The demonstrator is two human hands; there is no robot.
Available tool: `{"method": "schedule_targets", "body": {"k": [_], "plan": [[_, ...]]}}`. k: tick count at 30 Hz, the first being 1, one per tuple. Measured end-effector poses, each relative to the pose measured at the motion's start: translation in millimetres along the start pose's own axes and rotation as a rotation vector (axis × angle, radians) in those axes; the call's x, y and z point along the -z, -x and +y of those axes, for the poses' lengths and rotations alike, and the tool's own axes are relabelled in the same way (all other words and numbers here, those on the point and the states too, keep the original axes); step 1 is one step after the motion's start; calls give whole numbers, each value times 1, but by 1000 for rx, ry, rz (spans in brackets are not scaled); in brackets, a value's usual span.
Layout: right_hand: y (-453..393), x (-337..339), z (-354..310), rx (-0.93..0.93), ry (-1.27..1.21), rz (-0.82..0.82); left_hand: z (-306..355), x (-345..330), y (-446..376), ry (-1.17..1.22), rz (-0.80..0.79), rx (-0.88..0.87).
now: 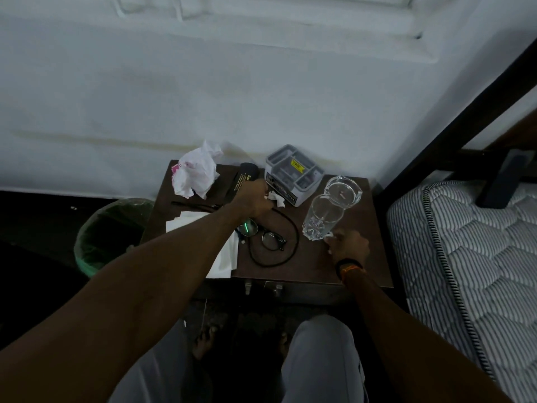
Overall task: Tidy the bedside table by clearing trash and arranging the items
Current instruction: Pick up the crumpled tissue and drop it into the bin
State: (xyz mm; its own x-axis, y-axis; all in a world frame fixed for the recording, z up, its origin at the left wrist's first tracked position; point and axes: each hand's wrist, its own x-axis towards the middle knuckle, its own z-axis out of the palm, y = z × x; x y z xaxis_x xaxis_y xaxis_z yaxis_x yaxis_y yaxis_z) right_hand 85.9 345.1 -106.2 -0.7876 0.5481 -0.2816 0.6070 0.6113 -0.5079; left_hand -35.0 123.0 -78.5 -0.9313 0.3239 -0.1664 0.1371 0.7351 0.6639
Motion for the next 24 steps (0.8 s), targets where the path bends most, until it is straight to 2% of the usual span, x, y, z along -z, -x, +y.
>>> {"method": "schedule_targets", "body": {"k": [9,14,17,24], "plan": [[2,3,6,33,30,65,9,-28,-27,-175,-73,27],[0,-1,7,50,65,71,13,-40,-32,-227,-6,34],[0,-3,9,69,64,95,12,-38,-32,-260,-18,36],[0,0,7,88,67,87,5,-4,-23,-151,-17,-31]]}}
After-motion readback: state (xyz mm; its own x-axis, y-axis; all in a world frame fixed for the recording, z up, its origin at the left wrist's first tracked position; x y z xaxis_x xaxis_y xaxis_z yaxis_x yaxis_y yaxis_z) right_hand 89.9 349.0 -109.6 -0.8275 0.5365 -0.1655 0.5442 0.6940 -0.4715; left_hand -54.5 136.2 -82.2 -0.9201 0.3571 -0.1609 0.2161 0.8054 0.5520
